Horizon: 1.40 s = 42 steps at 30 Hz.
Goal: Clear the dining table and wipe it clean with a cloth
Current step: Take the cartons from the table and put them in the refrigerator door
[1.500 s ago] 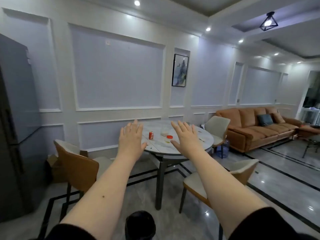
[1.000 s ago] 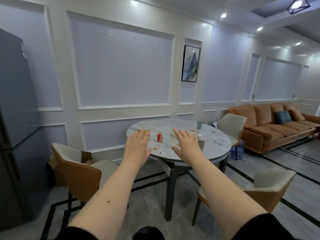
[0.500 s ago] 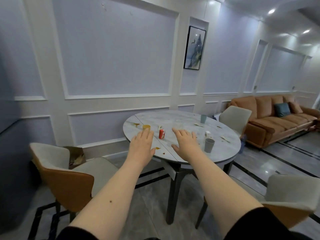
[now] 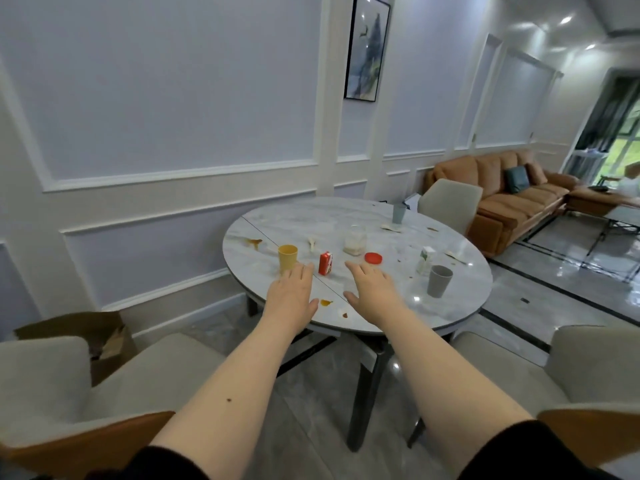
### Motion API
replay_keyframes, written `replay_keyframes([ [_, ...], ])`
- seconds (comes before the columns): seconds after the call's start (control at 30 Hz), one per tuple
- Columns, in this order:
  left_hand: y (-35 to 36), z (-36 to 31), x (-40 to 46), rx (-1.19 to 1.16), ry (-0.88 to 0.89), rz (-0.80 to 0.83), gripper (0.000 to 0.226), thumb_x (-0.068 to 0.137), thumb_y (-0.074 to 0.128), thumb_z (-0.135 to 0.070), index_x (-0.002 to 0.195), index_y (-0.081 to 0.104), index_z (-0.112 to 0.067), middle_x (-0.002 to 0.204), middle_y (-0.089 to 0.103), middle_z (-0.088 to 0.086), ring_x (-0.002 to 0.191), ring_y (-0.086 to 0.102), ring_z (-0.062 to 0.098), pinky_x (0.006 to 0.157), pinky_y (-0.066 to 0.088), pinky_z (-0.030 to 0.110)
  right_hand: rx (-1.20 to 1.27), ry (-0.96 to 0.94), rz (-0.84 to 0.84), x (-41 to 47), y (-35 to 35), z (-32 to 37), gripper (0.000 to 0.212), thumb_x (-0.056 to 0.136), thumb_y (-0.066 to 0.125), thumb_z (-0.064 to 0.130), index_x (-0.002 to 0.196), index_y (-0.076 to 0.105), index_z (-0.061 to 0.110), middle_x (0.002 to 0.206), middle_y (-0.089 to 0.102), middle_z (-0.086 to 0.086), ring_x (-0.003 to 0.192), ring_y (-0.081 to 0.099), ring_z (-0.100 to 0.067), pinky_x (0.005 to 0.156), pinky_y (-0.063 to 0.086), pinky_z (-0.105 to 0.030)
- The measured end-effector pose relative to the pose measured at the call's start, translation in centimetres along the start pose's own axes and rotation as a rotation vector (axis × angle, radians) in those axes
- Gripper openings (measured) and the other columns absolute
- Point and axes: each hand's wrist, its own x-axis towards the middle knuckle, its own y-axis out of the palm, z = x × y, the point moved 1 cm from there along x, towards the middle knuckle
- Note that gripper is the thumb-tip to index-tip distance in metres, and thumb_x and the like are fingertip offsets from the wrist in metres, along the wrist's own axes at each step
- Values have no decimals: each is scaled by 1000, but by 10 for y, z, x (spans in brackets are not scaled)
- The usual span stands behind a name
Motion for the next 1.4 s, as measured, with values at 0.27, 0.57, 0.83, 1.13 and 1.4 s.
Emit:
replay_keyframes([
  [0.27, 60, 43, 106, -9, 86, 45, 63, 91, 51, -33, 143, 21, -15, 136, 42, 4, 120, 45, 23, 92, 41, 33, 53, 162, 85, 97, 42, -24, 59, 94, 49, 32, 145, 24, 18, 143, 41, -8, 119, 51, -29, 99, 41, -38],
  [0.57, 133, 70, 238, -124, 101, 98, 53, 92, 49, -29, 140, 30, -19, 135, 44, 3, 120, 45, 22, 87, 44, 32, 150, 229, 184, 224, 94, -66, 62, 92, 54, 31, 146, 26, 16, 148, 36, -7, 128, 45, -28, 105, 39, -39],
  [0.83, 223, 93, 321, -170, 106, 205, 52, 92, 46, -25, 141, 29, -17, 138, 43, 6, 119, 46, 27, 93, 45, 38, 353, 387, 244, 298, 172, -97, 69, 87, 64, 30, 144, 28, 16, 147, 36, -7, 131, 42, -25, 107, 37, -36],
  [1.13, 326, 103, 410, -250, 22, 315, 42, 95, 45, -27, 135, 34, -17, 130, 46, 7, 117, 46, 26, 89, 46, 38, 538, 519, 288, 390, 250, -128, 77, 80, 73, 25, 143, 32, 12, 145, 40, -8, 130, 43, -22, 108, 36, -32],
  [1.4, 396, 104, 454, -339, -113, 453, 54, 96, 42, -35, 144, 25, -15, 137, 44, 11, 120, 47, 29, 93, 44, 39, 619, 601, 362, 439, 318, -147, 83, 78, 73, 27, 146, 29, 12, 149, 37, -8, 135, 39, -23, 111, 32, -33],
])
